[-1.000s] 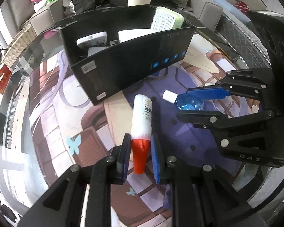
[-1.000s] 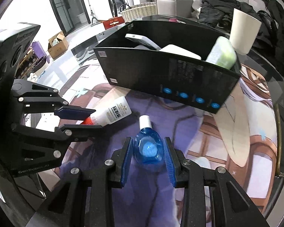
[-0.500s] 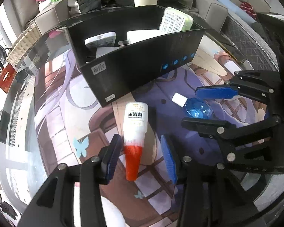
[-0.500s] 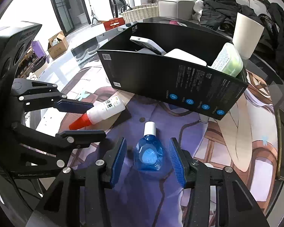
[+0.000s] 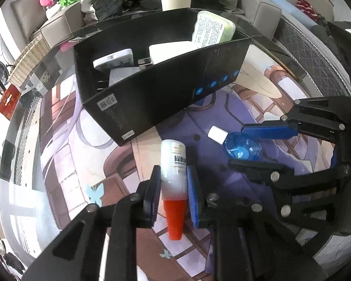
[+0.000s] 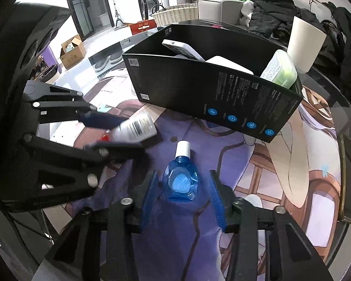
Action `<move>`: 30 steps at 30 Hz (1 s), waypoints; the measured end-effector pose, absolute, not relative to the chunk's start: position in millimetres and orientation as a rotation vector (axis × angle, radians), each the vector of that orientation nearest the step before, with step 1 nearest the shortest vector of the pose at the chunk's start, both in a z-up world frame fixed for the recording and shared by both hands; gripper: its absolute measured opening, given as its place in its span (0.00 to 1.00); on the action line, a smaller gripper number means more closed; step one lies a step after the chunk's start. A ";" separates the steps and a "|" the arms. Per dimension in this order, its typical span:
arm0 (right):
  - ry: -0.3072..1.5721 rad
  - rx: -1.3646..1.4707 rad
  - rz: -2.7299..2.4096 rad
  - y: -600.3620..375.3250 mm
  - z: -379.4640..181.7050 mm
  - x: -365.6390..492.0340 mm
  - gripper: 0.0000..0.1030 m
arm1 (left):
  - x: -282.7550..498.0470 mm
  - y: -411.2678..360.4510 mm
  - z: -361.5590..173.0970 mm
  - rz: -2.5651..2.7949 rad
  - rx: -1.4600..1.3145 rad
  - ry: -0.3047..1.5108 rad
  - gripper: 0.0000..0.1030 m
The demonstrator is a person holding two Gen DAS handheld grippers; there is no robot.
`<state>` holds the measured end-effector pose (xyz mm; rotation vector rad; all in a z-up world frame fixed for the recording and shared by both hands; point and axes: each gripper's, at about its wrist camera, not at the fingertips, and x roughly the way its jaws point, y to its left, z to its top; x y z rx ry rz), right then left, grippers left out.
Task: Organize rigid objects
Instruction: 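Grasp the white glue bottle with the left gripper while the right grasps the small blue bottle, then lift the glue bottle and blue bottle up over the black box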
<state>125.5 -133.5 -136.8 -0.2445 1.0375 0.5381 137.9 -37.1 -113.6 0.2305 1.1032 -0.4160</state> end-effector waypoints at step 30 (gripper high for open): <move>0.545 -0.119 0.447 -147.1 -11.3 99.4 0.29 | 99.7 -8.5 9.1 -0.408 0.105 0.562 0.18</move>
